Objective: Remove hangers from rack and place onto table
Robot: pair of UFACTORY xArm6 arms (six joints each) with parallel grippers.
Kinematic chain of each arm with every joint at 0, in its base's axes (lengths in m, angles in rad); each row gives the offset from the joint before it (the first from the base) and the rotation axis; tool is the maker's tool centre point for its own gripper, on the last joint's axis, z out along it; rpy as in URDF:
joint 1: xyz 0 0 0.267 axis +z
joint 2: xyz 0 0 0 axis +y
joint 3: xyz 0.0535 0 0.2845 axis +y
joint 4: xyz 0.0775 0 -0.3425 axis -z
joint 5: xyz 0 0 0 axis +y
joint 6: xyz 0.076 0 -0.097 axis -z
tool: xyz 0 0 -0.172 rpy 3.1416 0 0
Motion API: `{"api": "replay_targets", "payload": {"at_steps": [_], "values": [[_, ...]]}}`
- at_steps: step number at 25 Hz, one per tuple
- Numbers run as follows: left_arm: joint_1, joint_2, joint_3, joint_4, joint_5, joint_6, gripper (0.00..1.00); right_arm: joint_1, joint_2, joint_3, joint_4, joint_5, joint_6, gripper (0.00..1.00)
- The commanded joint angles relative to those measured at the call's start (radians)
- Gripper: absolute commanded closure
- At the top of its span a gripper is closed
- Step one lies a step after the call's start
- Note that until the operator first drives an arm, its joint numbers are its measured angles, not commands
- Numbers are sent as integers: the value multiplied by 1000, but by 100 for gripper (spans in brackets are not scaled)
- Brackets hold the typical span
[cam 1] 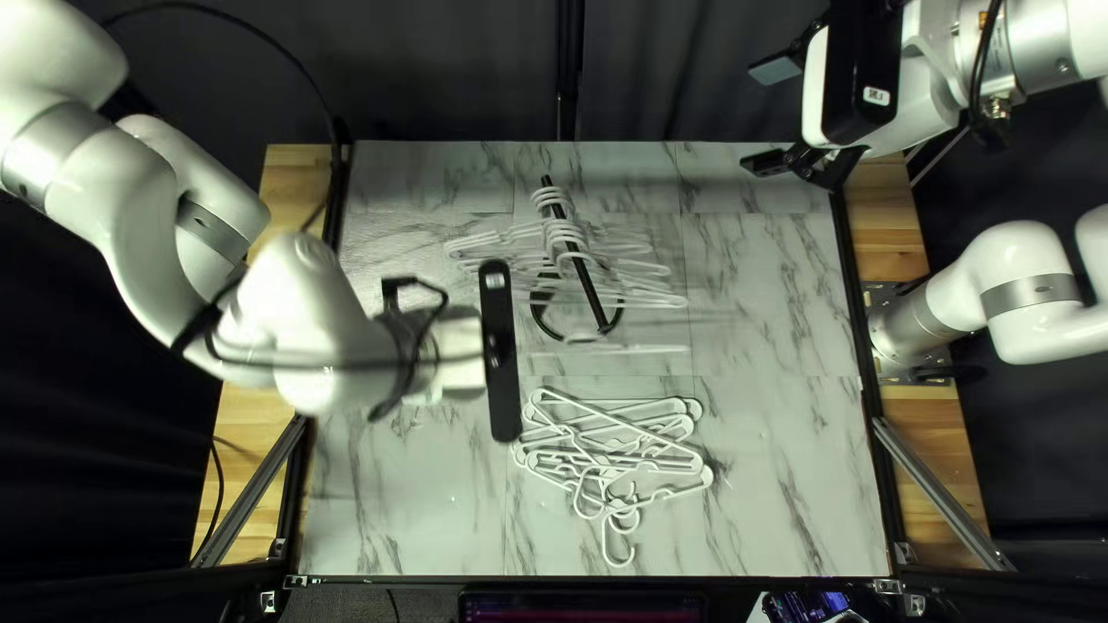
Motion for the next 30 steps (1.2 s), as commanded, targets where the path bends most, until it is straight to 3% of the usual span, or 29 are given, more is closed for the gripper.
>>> {"api": "replay_targets", "payload": {"at_steps": [1,6,9,24,26,30], "values": [[-71,104,-103,30,103,-63,100,0,0,0,0,0,0,0],[-136,219,-173,64,183,-129,100,0,0,0,0,0,0,0],[-206,342,-264,90,369,-234,100,0,0,0,0,0,0,0],[-208,348,-258,83,349,-239,100,0,0,0,0,0,0,0],[-216,382,-267,85,318,-224,100,0,0,0,0,0,0,0],[-260,545,-392,82,379,-194,100,0,0,0,0,0,0,0]]}}
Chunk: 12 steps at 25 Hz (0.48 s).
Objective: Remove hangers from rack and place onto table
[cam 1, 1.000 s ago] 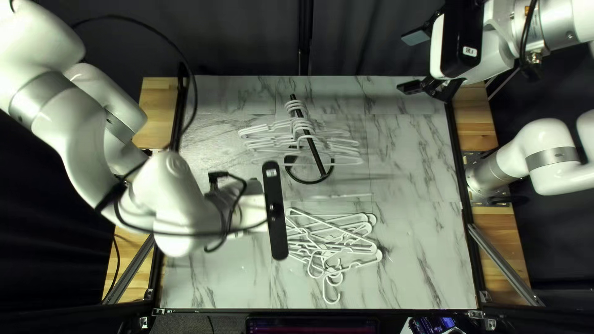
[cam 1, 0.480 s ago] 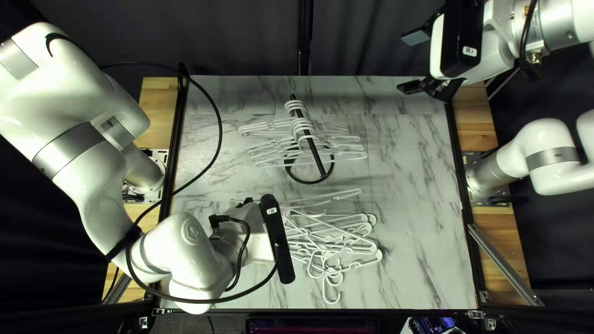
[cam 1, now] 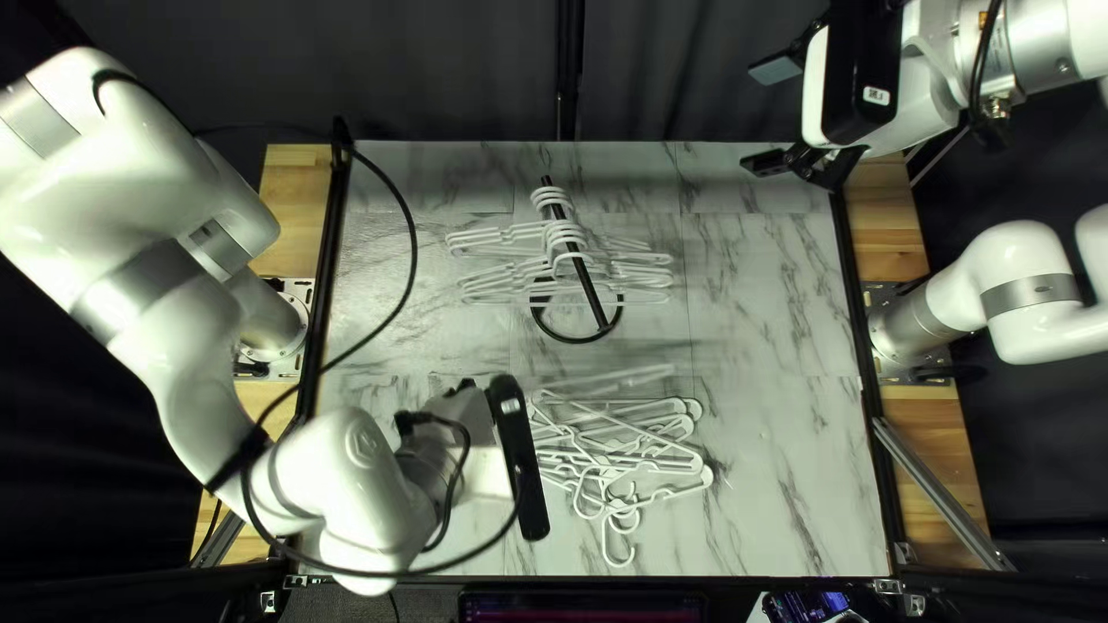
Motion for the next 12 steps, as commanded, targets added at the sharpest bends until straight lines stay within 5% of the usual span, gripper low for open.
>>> {"api": "replay_targets", "payload": {"at_steps": [1,7,12], "values": [[-47,161,-130,-6,65,31,100,0,0,0,0,0,0,0],[-95,441,-399,-10,290,101,100,0,0,0,0,0,0,0],[-95,441,-399,-10,290,101,100,0,0,0,0,0,0,0]]}}
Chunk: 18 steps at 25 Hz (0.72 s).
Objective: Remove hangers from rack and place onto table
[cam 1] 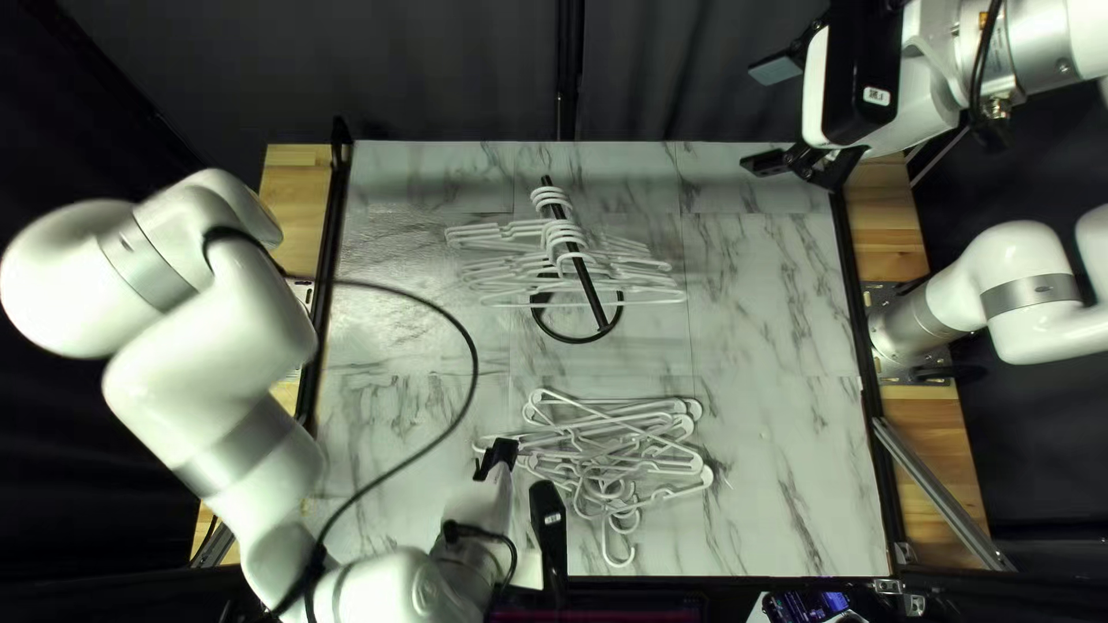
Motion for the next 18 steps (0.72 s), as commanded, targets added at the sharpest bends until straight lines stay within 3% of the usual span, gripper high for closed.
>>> {"api": "replay_targets", "payload": {"at_steps": [1,9,14,18], "values": [[-1,5,-6,0,9,3,100,0,0,0,0,0,0,0],[10,48,-8,13,-45,-3,100,0,0,0,0,0,0,0],[-13,161,-110,58,30,31,100,0,0,0,0,0,0,0],[-12,319,-274,103,157,95,100,0,0,0,0,0,0,0]]}}
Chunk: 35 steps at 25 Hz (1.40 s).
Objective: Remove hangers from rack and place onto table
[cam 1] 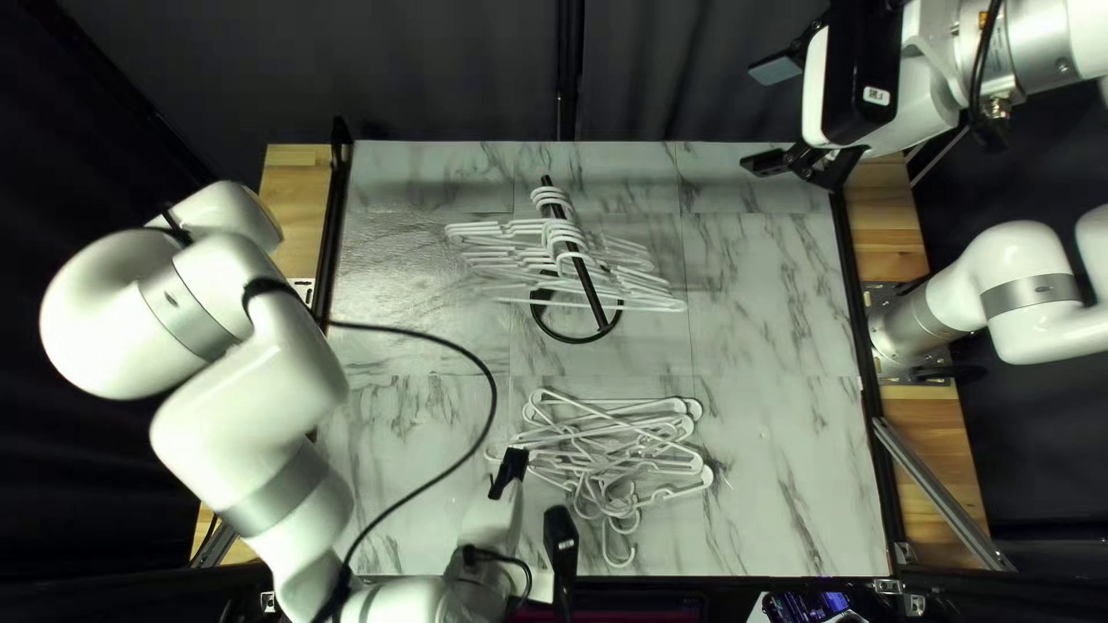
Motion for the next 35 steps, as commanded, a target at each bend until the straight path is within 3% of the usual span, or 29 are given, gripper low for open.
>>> {"api": "replay_targets", "payload": {"at_steps": [1,5,8,14,19,20,21,22,29,35], "values": [[1,147,-156,46,128,63,100,0,0,0,0,0,0,0],[15,276,-295,84,214,102,100,0,0,0,0,0,0,0],[13,302,-313,101,227,101,100,0,0,0,0,0,0,0],[-3,203,-156,126,123,31,100,0,0,0,0,0,0,0],[-7,161,-80,141,42,-1,100,0,0,0,0,0,0,0],[-6,149,-58,142,23,-8,82,0,0,0,0,0,0,0],[-7,140,-45,142,13,-13,57,0,0,0,0,0,0,0],[-6,123,-23,141,-4,-18,0,0,0,0,0,0,0,0],[-9,24,51,127,-48,-28,0,0,0,0,0,0,0,0],[17,-129,171,93,-176,-38,0,0,0,0,0,0,0,0]]}}
